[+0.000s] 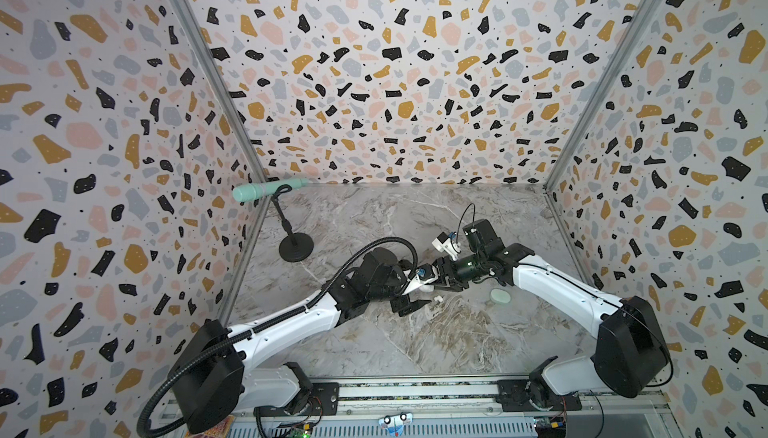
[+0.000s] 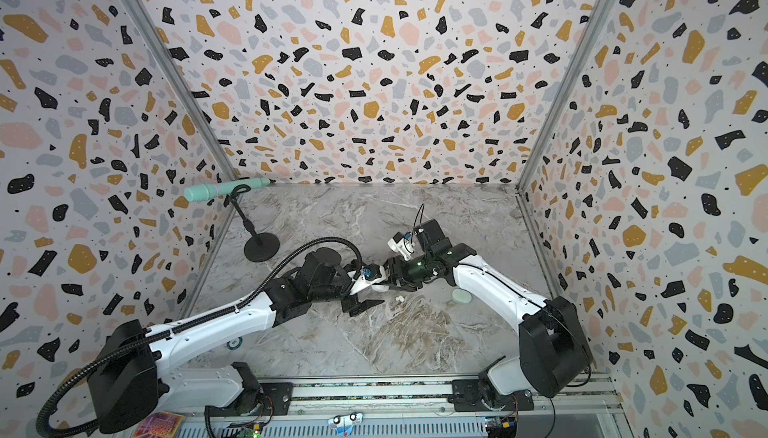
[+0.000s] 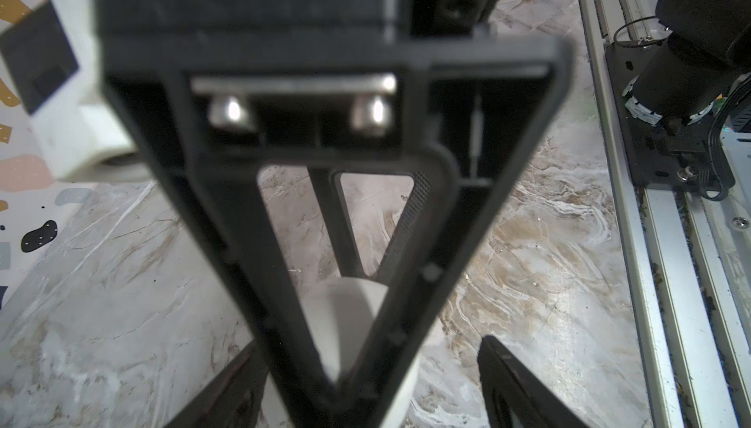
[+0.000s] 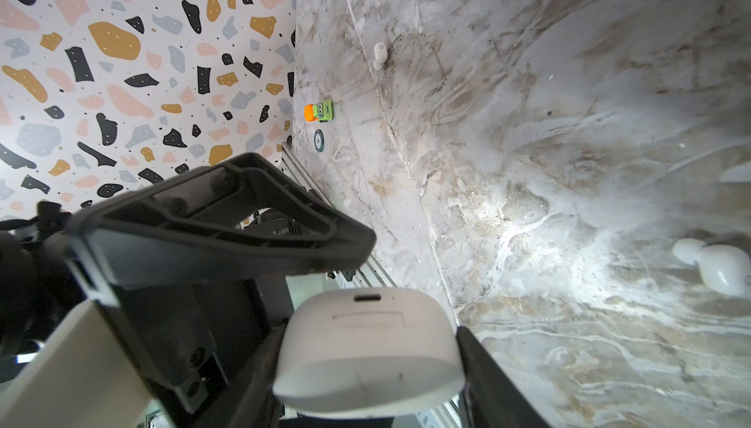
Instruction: Insert the wireless bluetooth earbuds into the charging case
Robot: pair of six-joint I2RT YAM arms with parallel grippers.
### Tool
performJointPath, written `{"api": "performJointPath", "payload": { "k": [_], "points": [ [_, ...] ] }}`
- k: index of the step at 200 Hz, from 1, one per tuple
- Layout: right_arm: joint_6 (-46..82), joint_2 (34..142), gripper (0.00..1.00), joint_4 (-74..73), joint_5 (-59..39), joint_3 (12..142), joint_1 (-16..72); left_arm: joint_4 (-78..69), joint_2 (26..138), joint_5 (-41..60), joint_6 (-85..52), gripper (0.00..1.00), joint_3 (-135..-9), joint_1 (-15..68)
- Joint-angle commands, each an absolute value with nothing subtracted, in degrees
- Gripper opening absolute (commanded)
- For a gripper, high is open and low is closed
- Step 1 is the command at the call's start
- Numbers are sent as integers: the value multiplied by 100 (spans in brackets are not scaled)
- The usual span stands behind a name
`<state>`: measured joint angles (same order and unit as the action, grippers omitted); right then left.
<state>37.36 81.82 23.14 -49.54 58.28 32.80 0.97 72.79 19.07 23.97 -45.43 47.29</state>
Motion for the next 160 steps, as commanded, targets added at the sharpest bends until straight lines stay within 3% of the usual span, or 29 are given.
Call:
{"api": "performJointPath", "payload": {
  "k": [1,160],
  "points": [
    [3656,8104,51,2443,-5051,6064,3315,-89,7216,2047,2527,79,-4683,4719],
    [3561,8218,50,2684,-5177,6317,3316,279,7382,2020,2872,60,-4786,4841]
  ]
}}
